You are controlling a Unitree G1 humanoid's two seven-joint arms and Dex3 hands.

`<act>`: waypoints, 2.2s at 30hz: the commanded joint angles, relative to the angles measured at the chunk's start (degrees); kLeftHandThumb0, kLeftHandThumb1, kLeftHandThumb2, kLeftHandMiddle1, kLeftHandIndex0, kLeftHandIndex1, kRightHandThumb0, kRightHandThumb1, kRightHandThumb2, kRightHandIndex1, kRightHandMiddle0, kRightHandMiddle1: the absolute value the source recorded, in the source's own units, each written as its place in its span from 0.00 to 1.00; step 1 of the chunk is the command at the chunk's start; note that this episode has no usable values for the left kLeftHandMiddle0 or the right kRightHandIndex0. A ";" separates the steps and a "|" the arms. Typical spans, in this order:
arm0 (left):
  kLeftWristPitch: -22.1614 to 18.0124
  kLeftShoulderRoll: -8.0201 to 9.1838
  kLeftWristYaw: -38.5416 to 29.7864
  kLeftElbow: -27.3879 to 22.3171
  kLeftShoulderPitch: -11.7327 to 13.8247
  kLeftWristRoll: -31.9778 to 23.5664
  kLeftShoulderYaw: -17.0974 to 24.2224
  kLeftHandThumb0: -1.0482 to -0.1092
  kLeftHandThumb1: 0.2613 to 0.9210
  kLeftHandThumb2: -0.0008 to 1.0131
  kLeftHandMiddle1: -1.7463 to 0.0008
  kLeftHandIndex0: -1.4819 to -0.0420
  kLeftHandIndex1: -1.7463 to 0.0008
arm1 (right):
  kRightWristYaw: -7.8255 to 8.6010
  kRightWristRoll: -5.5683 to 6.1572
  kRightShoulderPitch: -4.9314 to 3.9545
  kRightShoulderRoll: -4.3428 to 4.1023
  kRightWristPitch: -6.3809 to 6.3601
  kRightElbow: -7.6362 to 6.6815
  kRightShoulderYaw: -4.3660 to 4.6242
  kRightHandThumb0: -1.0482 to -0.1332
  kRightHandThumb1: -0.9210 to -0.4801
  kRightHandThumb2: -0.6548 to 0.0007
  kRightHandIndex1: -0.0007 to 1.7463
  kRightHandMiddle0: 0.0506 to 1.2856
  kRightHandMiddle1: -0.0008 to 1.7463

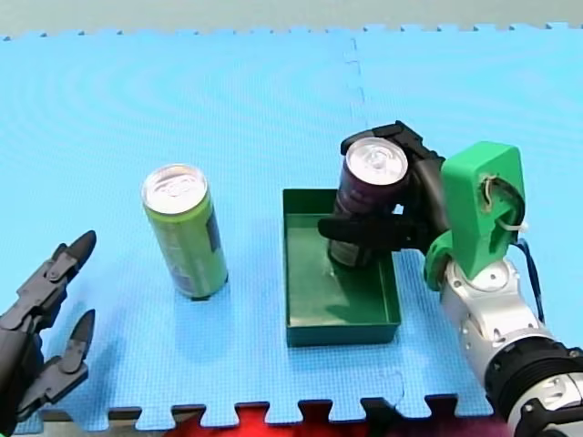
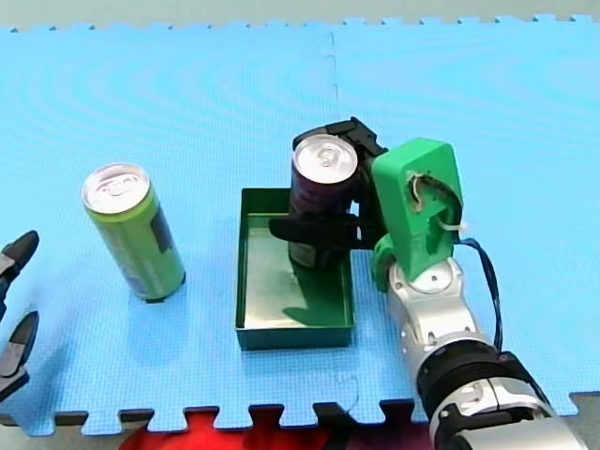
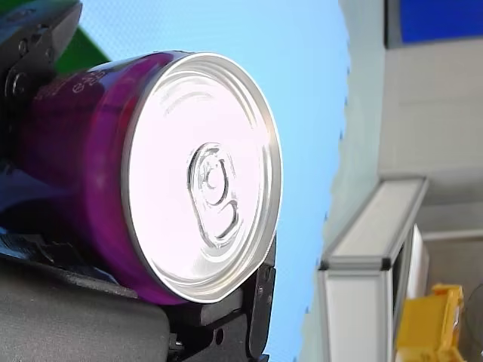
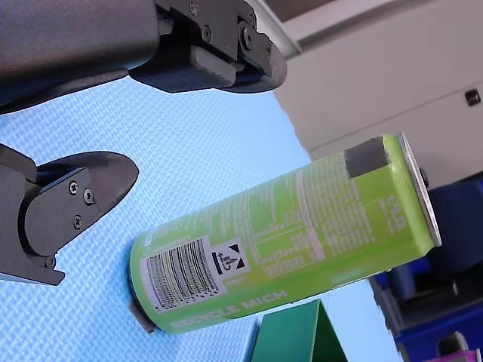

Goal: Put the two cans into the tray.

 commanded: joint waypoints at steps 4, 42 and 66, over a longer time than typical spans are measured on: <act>0.09 -0.02 0.05 -0.17 0.18 -0.53 0.09 0.00 1.00 0.73 1.00 0.79 1.00 | -0.70 -0.21 -0.27 -0.71 -0.24 -0.11 -0.01 0.57 0.23 1.00 1.00 0.43 1.00; 0.22 0.50 -0.34 0.84 -0.97 -0.74 0.04 0.00 1.00 0.70 1.00 0.80 1.00 | 3.34 -4.25 -0.86 -3.09 -5.52 2.02 3.86 0.03 0.00 0.97 0.00 0.04 0.00; 1.90 0.92 -0.49 -0.20 -0.73 -0.77 -0.01 0.00 1.00 0.72 1.00 0.79 1.00 | 20.74 -1.30 -0.44 -8.42 -3.03 1.06 3.32 0.35 0.65 0.99 0.00 0.01 0.00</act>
